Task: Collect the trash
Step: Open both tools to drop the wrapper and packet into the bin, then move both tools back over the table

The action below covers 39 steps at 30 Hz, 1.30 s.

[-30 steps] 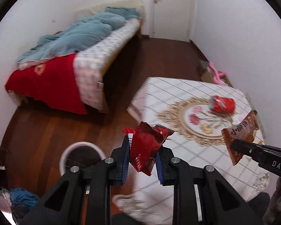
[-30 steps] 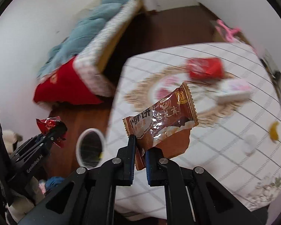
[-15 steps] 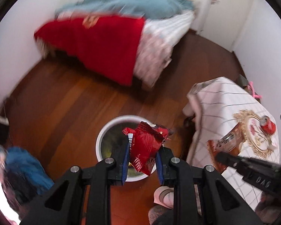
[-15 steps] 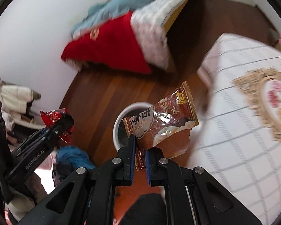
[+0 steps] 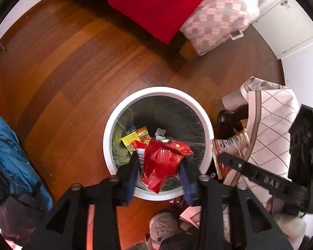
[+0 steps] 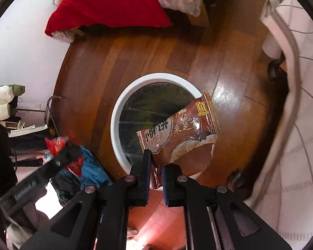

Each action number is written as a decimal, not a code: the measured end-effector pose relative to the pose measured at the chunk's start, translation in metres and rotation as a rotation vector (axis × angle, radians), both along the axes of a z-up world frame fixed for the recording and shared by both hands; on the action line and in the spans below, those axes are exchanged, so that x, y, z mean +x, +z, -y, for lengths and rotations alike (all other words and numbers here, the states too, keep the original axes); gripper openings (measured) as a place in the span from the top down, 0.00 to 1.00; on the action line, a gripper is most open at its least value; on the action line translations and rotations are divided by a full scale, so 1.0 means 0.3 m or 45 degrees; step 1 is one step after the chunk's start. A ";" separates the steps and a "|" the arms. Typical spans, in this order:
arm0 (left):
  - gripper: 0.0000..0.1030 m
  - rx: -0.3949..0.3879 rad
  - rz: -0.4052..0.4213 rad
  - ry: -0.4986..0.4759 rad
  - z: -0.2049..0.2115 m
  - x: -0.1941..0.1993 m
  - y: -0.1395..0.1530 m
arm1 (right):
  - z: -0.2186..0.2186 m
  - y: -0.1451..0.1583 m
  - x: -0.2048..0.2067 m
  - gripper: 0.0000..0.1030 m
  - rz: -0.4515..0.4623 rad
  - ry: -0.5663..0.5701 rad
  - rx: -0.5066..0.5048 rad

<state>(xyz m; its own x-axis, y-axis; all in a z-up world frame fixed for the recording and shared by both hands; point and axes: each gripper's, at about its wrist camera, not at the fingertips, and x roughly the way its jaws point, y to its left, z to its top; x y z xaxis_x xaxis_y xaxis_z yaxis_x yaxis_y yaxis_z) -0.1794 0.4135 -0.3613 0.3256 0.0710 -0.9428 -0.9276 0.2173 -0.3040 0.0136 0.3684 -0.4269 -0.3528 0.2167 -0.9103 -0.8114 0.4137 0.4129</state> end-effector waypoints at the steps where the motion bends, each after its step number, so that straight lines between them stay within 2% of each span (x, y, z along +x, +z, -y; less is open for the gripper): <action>1: 0.37 -0.012 0.004 0.013 -0.003 -0.005 -0.013 | -0.025 -0.027 0.006 0.89 -0.003 0.007 -0.010; 2: 0.24 -0.020 0.014 0.030 -0.010 -0.020 -0.024 | -0.053 -0.058 0.005 0.87 -0.016 0.027 -0.020; 3: 0.21 -0.026 0.024 0.043 -0.013 -0.029 -0.035 | -0.068 -0.075 0.002 0.86 -0.018 0.040 -0.019; 4: 0.21 -0.036 0.027 0.050 -0.011 -0.038 -0.042 | -0.080 -0.090 0.002 0.77 -0.012 0.053 -0.020; 5: 0.21 -0.044 0.020 0.054 -0.011 -0.048 -0.046 | -0.093 -0.101 0.002 0.58 -0.007 0.063 -0.019; 7: 0.11 -0.045 -0.004 0.065 -0.008 -0.064 -0.050 | -0.092 -0.105 0.005 0.34 -0.003 0.062 -0.004; 8: 0.03 -0.041 -0.016 0.073 -0.009 -0.073 -0.050 | -0.092 -0.104 0.011 0.31 -0.002 0.053 0.002; 10: 0.03 -0.027 -0.039 0.091 -0.006 -0.094 -0.046 | -0.085 -0.096 0.019 0.30 0.001 0.041 0.007; 12: 0.03 0.005 -0.078 0.108 0.004 -0.119 -0.036 | -0.074 -0.085 0.029 0.23 0.021 0.038 0.013; 14: 0.03 0.044 -0.107 0.110 0.020 -0.132 -0.022 | -0.049 -0.058 0.033 0.09 0.060 0.035 0.019; 16: 0.03 0.081 -0.150 0.099 0.042 -0.135 -0.008 | -0.024 -0.032 0.026 0.01 0.109 0.053 0.019; 19: 0.03 0.146 -0.217 0.078 0.081 -0.128 0.016 | 0.033 0.019 -0.005 0.00 0.246 0.113 0.016; 23: 0.02 0.173 -0.246 0.061 0.121 -0.117 0.040 | 0.098 0.077 -0.045 0.00 0.384 0.149 0.010; 26: 0.02 0.199 -0.251 0.043 0.155 -0.106 0.075 | 0.146 0.118 -0.056 0.00 0.435 0.154 0.007; 32: 0.02 0.254 -0.242 0.009 0.225 -0.091 0.174 | 0.221 0.217 -0.056 0.00 0.447 0.127 0.040; 39: 0.02 0.345 -0.218 -0.008 0.310 -0.084 0.316 | 0.329 0.398 -0.064 0.00 0.497 0.103 0.144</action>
<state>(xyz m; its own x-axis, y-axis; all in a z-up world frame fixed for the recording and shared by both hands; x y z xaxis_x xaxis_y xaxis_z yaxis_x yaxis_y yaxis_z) -0.2047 0.3204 -0.2665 0.1648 0.3252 -0.9312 -0.9586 0.2750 -0.0736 -0.0056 0.2697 -0.3075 -0.0056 0.3091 -0.9510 -0.9442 0.3115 0.1067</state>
